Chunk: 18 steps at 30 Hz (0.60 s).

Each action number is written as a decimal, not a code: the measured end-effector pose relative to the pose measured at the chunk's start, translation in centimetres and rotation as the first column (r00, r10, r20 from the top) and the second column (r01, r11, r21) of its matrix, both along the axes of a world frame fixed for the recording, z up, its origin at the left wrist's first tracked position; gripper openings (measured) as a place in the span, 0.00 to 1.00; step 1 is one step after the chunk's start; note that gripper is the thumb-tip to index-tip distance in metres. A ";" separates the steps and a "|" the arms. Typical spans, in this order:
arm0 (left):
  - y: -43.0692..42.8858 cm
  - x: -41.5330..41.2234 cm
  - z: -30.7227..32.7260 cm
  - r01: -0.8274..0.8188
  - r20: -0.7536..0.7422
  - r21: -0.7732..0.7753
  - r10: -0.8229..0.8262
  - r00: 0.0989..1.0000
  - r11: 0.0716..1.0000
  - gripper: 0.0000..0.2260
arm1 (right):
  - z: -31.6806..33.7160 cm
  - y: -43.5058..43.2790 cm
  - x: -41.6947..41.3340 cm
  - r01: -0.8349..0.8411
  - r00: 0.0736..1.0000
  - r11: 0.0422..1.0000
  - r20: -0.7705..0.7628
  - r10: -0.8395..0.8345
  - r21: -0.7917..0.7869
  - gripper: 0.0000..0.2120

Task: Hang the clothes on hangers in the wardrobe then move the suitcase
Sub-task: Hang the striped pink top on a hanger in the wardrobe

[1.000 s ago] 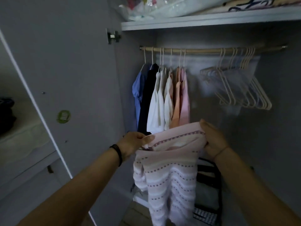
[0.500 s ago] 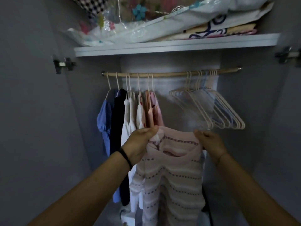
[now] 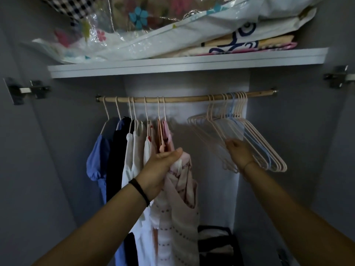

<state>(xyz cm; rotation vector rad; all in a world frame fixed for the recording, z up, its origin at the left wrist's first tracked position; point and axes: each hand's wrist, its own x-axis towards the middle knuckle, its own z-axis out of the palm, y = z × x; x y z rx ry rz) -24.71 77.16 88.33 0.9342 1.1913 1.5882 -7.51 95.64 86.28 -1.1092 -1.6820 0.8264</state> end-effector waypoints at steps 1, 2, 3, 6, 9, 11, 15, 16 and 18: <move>0.4 -0.1 0.0 -0.003 -0.006 -0.001 0.003 1.000 1.000 0.11 | -0.1 0.6 -0.4 -0.004 1.000 1.000 0.023 0.004 -0.001 0.19; 0.7 -0.3 0.1 -0.006 -0.008 -0.002 0.006 1.000 1.000 0.11 | -0.2 1.1 -0.8 -0.003 0.999 1.000 0.046 0.003 -0.003 0.19; 1.0 -0.4 0.1 -0.009 -0.001 -0.002 0.009 1.000 1.000 0.12 | -0.3 1.6 -1.1 0.000 0.998 1.000 0.055 0.000 -0.007 0.18; 1.7 -0.7 0.0 -0.036 0.011 0.000 0.036 0.999 0.999 0.11 | -0.7 3.0 -2.1 0.018 0.999 1.000 0.029 -0.019 0.011 0.12; 2.0 -0.7 -0.2 -0.047 0.032 -0.008 0.047 0.998 0.999 0.12 | -0.6 3.8 -2.6 0.020 1.000 0.999 0.011 -0.021 0.047 0.09; 2.3 -0.8 -0.2 -0.060 0.030 -0.020 0.061 0.998 0.998 0.19 | -0.5 4.4 -2.8 0.014 1.000 0.998 0.022 -0.015 0.058 0.13; 2.5 -0.8 0.2 -0.061 0.027 -0.027 0.062 0.998 0.998 0.25 | -0.4 5.4 -3.2 0.012 0.999 0.997 0.040 -0.015 0.073 0.14; 2.6 -0.8 0.2 -0.062 0.033 -0.026 0.063 0.997 0.998 0.25 | -0.4 5.7 -3.3 0.017 0.998 0.997 0.056 -0.021 0.080 0.14; 2.6 -0.9 0.2 -0.056 0.042 -0.025 0.057 0.997 0.998 0.24 | -0.5 6.0 -3.5 0.028 0.996 0.996 0.080 -0.035 0.082 0.14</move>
